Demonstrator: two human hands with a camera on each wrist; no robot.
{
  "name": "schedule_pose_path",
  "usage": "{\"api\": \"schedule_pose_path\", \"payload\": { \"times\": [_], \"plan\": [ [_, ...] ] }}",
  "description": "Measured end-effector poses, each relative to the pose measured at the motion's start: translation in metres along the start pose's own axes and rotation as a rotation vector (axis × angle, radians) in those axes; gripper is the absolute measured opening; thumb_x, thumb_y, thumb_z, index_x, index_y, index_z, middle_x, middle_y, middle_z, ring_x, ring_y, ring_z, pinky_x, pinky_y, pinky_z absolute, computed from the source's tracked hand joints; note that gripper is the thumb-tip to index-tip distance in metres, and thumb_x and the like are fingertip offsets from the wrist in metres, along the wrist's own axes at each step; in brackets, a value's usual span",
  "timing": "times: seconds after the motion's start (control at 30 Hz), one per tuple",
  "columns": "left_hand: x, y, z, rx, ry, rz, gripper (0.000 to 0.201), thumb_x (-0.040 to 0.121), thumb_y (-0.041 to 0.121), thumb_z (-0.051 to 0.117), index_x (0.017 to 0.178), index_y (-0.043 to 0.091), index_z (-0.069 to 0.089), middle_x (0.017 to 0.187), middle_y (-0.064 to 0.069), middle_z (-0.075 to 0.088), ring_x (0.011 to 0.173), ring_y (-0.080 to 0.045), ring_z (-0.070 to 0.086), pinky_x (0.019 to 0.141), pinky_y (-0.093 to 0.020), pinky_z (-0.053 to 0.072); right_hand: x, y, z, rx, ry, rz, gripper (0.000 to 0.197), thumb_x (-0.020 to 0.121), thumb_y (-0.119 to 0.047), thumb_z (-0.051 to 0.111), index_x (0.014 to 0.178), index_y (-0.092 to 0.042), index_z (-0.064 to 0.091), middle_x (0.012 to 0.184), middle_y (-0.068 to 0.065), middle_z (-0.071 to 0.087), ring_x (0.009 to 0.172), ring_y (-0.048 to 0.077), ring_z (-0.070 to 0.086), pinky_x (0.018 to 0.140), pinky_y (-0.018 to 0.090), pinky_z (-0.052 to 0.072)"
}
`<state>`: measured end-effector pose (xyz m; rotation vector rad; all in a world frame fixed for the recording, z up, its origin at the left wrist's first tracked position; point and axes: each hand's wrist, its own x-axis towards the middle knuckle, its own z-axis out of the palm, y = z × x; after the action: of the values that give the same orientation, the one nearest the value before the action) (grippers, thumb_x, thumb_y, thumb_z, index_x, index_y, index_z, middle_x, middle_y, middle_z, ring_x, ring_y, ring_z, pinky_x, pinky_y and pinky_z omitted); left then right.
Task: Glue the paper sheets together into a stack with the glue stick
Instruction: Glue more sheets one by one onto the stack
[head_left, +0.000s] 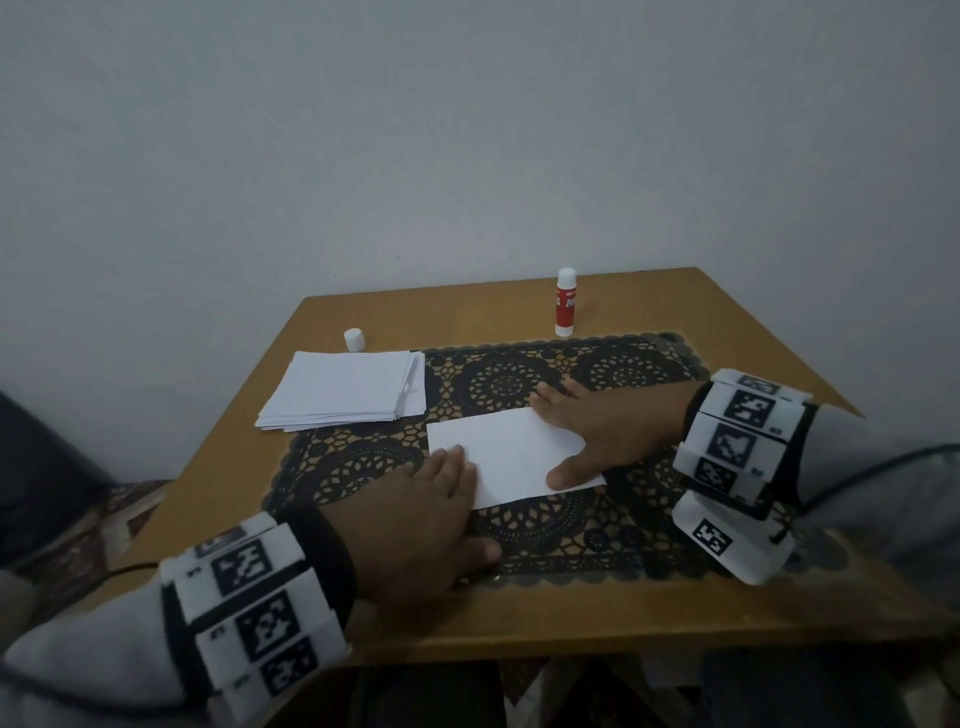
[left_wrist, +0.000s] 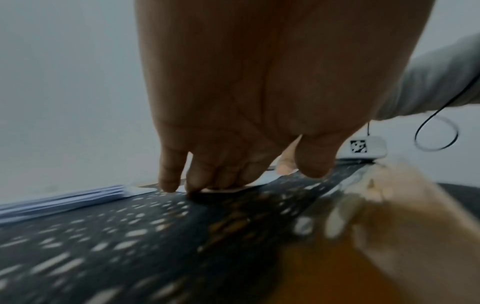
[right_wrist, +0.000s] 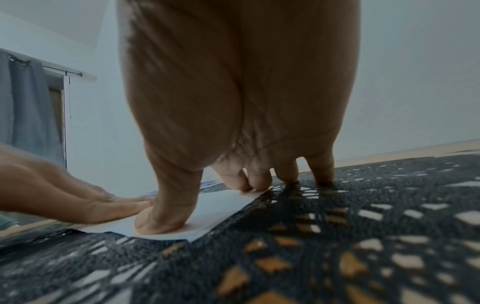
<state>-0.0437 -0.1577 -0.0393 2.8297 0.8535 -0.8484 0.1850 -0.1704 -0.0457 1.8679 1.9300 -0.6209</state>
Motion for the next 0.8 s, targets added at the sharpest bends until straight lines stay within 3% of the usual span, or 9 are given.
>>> {"api": "schedule_pose_path", "payload": {
  "times": [0.07,0.23,0.4,0.57,0.8],
  "plan": [
    [0.002,0.000,0.001,-0.007,-0.006,-0.043,0.081,0.096,0.060,0.022,0.149,0.011,-0.015,0.157,-0.010,-0.021,0.146,-0.021,-0.013,0.121,-0.038,0.003,0.002,0.000,0.001,0.003,-0.003,-0.003,0.101,0.089,-0.064,0.046,0.153,-0.016,-0.015,0.159,-0.001,-0.024,0.147,0.025,-0.019,0.121,0.042,0.003],
    [0.005,0.003,-0.008,-0.092,-0.046,0.072,0.078,0.097,0.057,0.025,0.150,0.014,-0.012,0.157,-0.005,-0.020,0.146,-0.017,-0.013,0.121,-0.038,0.006,0.003,0.001,0.001,0.003,-0.003,0.000,0.102,0.088,-0.065,0.047,0.153,-0.016,-0.016,0.159,-0.001,-0.025,0.147,0.025,-0.021,0.122,0.043,0.003],
    [0.039,-0.016,-0.023,-0.065,0.021,0.001,0.075,0.100,0.044,0.035,0.151,0.014,-0.011,0.158,-0.004,-0.018,0.147,-0.017,-0.009,0.120,-0.040,0.009,0.003,0.001,0.001,0.002,-0.005,-0.002,0.102,0.089,-0.064,0.047,0.153,-0.016,-0.016,0.159,-0.001,-0.024,0.147,0.024,-0.021,0.122,0.044,0.003],
    [0.038,-0.010,-0.021,-0.068,-0.004,0.124,0.073,0.101,0.037,0.038,0.151,0.017,-0.012,0.158,0.000,-0.020,0.147,-0.014,-0.009,0.120,-0.034,0.006,0.002,0.002,0.000,0.001,-0.004,-0.008,0.101,0.089,-0.063,0.048,0.153,-0.016,-0.016,0.159,-0.002,-0.024,0.147,0.023,-0.021,0.122,0.044,0.005],
    [0.043,-0.025,-0.023,-0.067,-0.014,-0.034,0.074,0.101,0.041,0.034,0.150,0.013,-0.014,0.157,-0.005,-0.021,0.147,-0.018,-0.010,0.121,-0.038,0.007,-0.005,-0.006,0.000,-0.014,0.001,-0.003,0.098,0.092,-0.062,0.044,0.153,-0.014,-0.015,0.160,0.003,-0.023,0.147,0.025,-0.019,0.122,0.043,0.005]
  ]
}}
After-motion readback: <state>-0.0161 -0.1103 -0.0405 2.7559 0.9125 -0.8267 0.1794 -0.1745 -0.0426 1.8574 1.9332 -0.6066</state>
